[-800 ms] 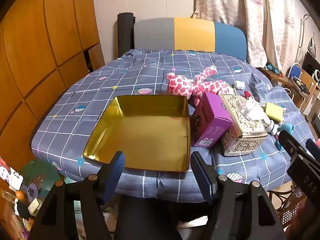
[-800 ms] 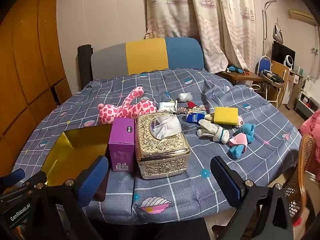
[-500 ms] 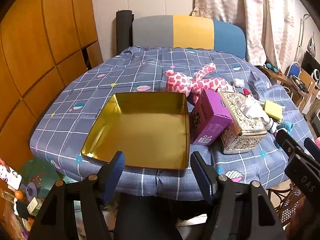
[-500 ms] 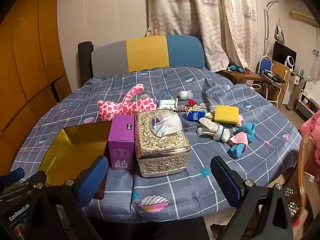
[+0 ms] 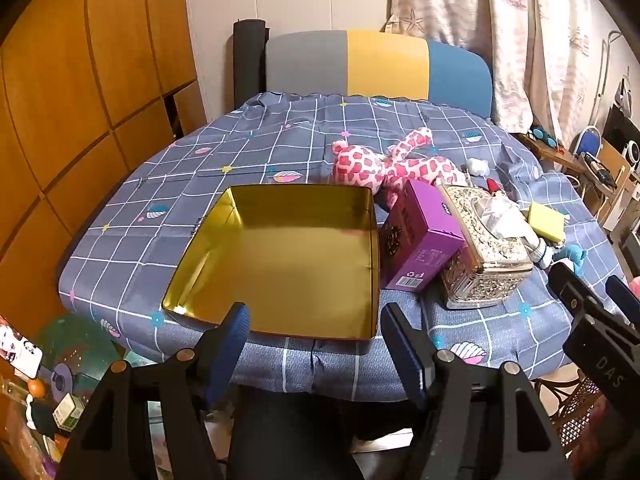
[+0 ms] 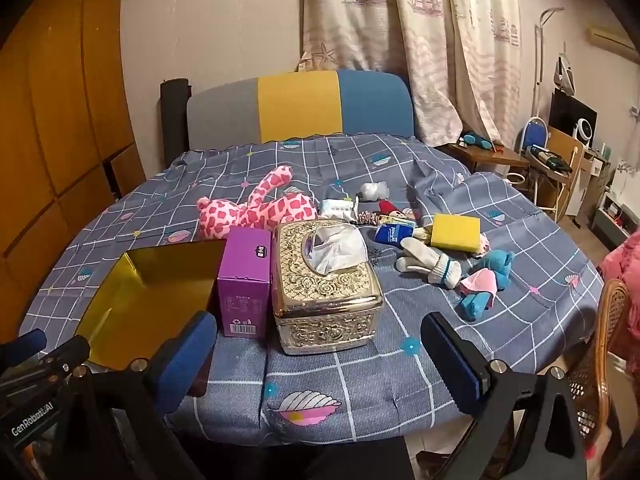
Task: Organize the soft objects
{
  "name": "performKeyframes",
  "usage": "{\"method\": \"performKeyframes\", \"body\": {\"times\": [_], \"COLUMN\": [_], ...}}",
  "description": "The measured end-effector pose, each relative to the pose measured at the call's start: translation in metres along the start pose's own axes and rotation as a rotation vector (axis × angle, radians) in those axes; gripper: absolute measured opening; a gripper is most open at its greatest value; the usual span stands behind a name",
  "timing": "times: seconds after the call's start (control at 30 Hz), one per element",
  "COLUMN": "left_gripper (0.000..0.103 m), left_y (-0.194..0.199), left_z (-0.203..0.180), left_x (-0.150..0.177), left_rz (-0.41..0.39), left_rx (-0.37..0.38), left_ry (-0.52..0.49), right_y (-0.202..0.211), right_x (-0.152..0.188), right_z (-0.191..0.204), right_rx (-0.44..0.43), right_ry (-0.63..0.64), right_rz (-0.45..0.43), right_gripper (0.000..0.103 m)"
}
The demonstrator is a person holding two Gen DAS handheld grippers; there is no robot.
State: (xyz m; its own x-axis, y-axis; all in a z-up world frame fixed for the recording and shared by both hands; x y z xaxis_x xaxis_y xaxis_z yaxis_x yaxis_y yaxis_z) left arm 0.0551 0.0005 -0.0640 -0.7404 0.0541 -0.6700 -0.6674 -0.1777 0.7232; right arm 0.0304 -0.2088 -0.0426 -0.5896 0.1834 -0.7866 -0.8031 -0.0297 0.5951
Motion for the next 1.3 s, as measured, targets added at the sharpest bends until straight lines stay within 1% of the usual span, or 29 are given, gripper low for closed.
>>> {"method": "performKeyframes", "body": {"times": [1.13, 1.3], "left_gripper": [0.069, 0.069], "left_y": [0.0006, 0.0032], "left_z": [-0.0024, -0.0048], "left_x": [0.0013, 0.0003], "left_rz": [0.015, 0.012], "left_rx": [0.026, 0.058], "left_ry": [-0.001, 0.008], "right_y": [-0.0044, -0.0052], "right_x": [0.006, 0.0068], "right_z": [-0.0037, -0.0032], "right_rx": [0.0, 0.0], "right_ry": [-0.001, -0.001], "right_rz": [0.028, 0.031], "right_gripper": [0.103, 0.103]}}
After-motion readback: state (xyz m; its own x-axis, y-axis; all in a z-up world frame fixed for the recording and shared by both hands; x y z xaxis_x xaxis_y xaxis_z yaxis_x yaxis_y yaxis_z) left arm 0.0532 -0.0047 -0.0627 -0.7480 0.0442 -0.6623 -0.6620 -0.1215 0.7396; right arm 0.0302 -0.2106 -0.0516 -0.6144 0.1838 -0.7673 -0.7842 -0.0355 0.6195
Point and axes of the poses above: each gripper's, at about its wrist camera, not at the fingertips, and y roughly against the way its jaws point, z to its left, x to its underside, the point moved 8 cm from there along -y, roughly the way its jaws point, and after that the axes turned 11 degrees about -x, right-handed, at the moved point
